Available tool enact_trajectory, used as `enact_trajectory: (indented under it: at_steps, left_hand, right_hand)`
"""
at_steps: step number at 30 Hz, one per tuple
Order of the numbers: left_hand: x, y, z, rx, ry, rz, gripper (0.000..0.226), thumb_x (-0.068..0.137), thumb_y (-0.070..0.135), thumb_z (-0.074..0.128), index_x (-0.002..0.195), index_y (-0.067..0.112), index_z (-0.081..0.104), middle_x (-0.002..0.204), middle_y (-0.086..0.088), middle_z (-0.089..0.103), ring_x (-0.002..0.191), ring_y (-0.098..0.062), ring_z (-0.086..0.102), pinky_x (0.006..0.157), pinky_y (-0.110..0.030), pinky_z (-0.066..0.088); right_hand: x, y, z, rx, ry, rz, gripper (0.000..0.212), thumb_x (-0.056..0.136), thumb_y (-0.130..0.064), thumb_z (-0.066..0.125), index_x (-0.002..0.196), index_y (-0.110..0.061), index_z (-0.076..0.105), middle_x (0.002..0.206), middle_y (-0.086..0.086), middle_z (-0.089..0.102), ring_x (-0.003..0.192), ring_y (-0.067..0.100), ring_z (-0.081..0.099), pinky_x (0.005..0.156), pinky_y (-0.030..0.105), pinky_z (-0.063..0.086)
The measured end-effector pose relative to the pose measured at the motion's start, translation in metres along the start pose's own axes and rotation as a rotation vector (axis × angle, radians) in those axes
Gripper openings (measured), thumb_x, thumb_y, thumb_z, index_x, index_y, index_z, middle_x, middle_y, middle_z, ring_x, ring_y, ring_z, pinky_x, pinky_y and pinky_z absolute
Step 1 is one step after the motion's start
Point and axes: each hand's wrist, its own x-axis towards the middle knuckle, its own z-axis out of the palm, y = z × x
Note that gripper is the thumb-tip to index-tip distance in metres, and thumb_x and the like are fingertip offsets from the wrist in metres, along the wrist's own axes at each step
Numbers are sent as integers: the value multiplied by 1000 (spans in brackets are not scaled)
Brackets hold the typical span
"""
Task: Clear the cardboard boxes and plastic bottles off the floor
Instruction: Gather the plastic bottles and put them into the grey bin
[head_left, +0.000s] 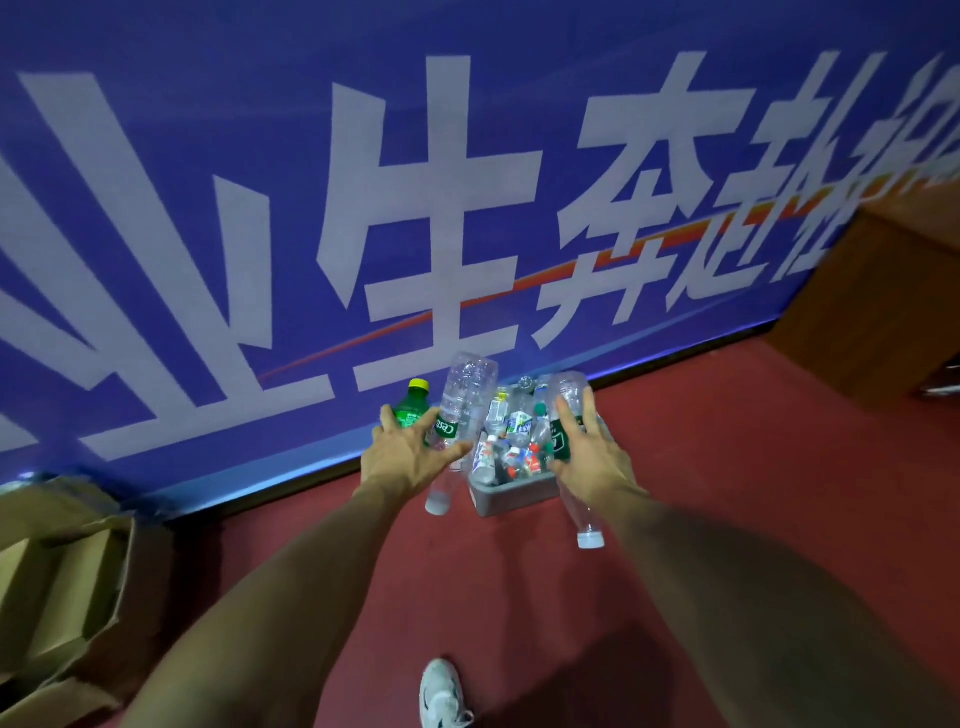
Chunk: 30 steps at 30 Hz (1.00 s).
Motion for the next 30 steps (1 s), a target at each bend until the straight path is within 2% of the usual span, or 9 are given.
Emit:
enact_trajectory:
  at_steps: [6,11,17,21,24,30]
  left_hand:
    - [114,22,1,-4,-58,-13,88,74,89,46,150,47,31,158,-18,14,138,-42,34,104,-54,42]
    - [169,45,17,68,-142,0,88,76,88,46,152,48,27,161,-18,9,140,-41,32,105,-52,42]
    - [229,72,59,60,-156,-78,87,76,88,44,151,47,29,158,-19,13,137,-41,36,104,-51,43]
    - [274,70,109,76,-144,-146,87,75,89,43,151,49,28,158,-19,14,136,-41,39,104,-50,43]
    - [316,58,161,31,-102,-180,80,76,87,48,146,49,36,153,-16,20,133,-40,42,103,-49,43]
    - [398,15,281,37,-38,-163,83,77,86,46,149,46,35,156,-17,18,135,-41,42,102,-51,44]
  right_hand:
    - [104,17,-6,26,-8,33,96,96,-34,64,158,-35,-8,161,-1,-33,152,30,17,108,45,44]
    - [162,45,5,55,-29,75,98,94,-37,66,159,-34,-7,162,1,-30,152,27,18,107,40,42]
    - [238,78,38,57,-124,57,95,96,-33,65,159,-34,-6,163,2,-29,154,28,9,113,43,37]
    - [306,97,89,106,-140,42,96,95,-36,66,159,-36,-5,163,0,-29,151,32,21,98,43,47]
    - [351,114,141,115,-131,22,95,97,-33,64,159,-34,-7,163,1,-29,147,34,30,90,39,50]
    - [433,132,267,119,-71,-19,95,98,-35,61,158,-31,-13,161,6,-33,149,37,25,102,48,47]
